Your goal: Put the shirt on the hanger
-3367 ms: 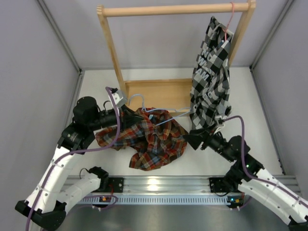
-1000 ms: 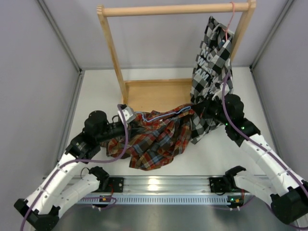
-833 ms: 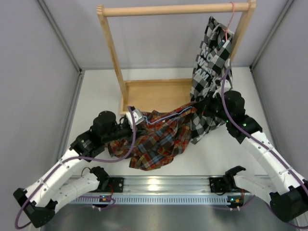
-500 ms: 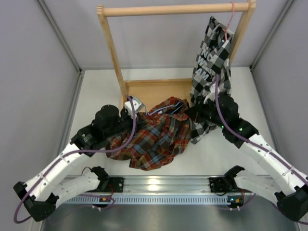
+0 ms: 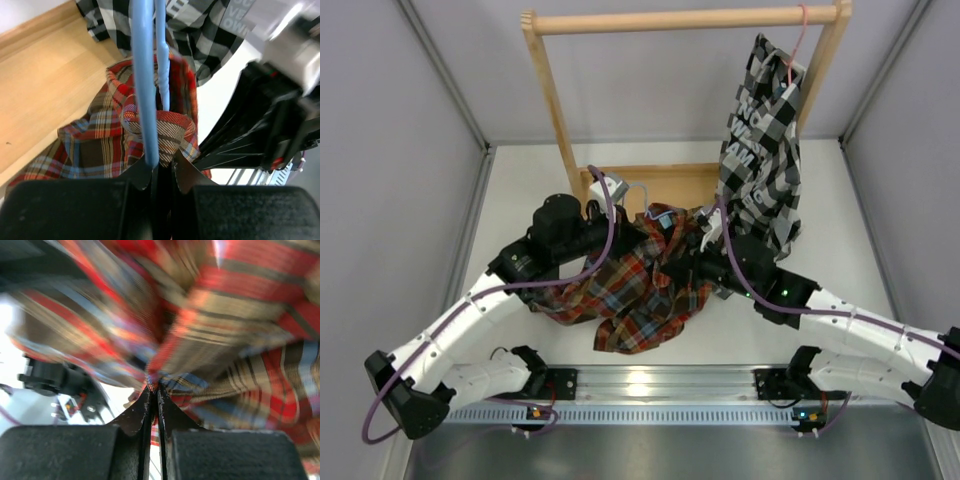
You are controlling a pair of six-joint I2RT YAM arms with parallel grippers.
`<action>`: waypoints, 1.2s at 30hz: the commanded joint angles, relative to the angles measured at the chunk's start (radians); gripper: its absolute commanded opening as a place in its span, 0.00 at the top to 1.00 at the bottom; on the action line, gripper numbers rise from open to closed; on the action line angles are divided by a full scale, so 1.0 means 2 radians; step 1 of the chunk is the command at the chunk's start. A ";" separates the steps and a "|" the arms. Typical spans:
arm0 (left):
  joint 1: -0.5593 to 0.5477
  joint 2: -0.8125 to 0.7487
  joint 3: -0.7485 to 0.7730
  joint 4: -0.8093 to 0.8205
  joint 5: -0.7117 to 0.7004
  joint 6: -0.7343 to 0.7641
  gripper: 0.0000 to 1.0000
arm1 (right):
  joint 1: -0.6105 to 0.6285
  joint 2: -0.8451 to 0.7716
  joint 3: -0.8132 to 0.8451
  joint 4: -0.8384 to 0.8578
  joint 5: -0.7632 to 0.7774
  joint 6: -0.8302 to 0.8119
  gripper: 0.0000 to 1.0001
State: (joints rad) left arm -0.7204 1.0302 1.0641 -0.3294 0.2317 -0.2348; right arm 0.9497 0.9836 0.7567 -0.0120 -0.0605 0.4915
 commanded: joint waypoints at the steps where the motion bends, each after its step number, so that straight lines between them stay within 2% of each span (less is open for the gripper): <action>1: 0.018 -0.009 0.032 0.089 0.037 -0.002 1.00 | 0.010 0.000 -0.029 0.050 0.017 0.013 1.00; 2: 0.023 -0.019 0.029 0.089 0.041 0.002 1.00 | 0.010 -0.005 -0.033 0.050 0.017 0.013 0.97; 3: 0.036 -0.023 0.025 0.090 0.047 0.008 1.00 | 0.010 -0.020 -0.035 0.044 0.015 0.007 0.91; 4: 0.041 -0.030 0.022 0.090 0.070 0.017 1.00 | 0.010 -0.031 -0.032 0.034 0.015 0.001 0.76; 6: 0.053 -0.039 0.022 0.083 0.102 0.048 1.00 | 0.009 -0.077 -0.026 -0.017 0.011 -0.017 0.73; 7: 0.055 -0.040 0.026 0.064 0.129 0.061 1.00 | 0.009 -0.095 -0.023 -0.034 0.010 -0.023 0.65; 9: 0.056 -0.036 0.032 0.043 0.160 0.098 1.00 | 0.009 -0.162 -0.013 -0.085 0.002 -0.040 0.59; 12: 0.057 -0.033 0.032 0.030 0.211 0.117 1.00 | 0.009 -0.234 0.019 -0.153 -0.011 -0.065 0.44; 13: 0.057 -0.033 0.030 0.030 0.238 0.130 1.00 | 0.009 -0.245 0.030 -0.167 -0.013 -0.075 0.43; 14: 0.057 -0.031 0.027 0.032 0.309 0.139 1.00 | 0.009 -0.260 0.054 -0.181 -0.013 -0.083 0.41; 16: 0.056 -0.019 0.029 0.032 0.372 0.153 1.00 | 0.009 -0.262 0.079 -0.209 -0.013 -0.108 0.34; 17: 0.056 -0.014 0.033 0.032 0.400 0.153 1.00 | 0.009 -0.251 0.106 -0.216 -0.023 -0.117 0.33; 20: 0.056 0.005 0.036 0.032 0.417 0.147 1.00 | 0.009 -0.201 0.152 -0.233 -0.047 -0.153 0.30; 21: 0.053 0.010 0.037 0.031 0.453 0.150 1.00 | 0.009 -0.187 0.161 -0.233 -0.050 -0.166 0.30; 24: 0.041 0.023 0.038 0.032 0.496 0.153 1.00 | 0.009 -0.128 0.185 -0.226 -0.093 -0.199 0.34; 29: 0.026 0.018 0.028 0.032 0.485 0.162 1.00 | 0.009 -0.075 0.175 -0.134 -0.197 -0.210 0.39; 33: 0.026 0.018 0.022 0.032 0.486 0.161 1.00 | 0.009 -0.053 0.177 -0.096 -0.213 -0.207 0.49; 36: 0.026 0.016 0.016 0.031 0.489 0.161 1.00 | 0.009 -0.051 0.164 -0.065 -0.211 -0.200 0.51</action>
State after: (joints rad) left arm -0.6666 1.0882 1.0958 -0.3164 1.1477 0.0605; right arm 0.9554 0.8978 1.0878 -0.3073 -0.4278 0.1017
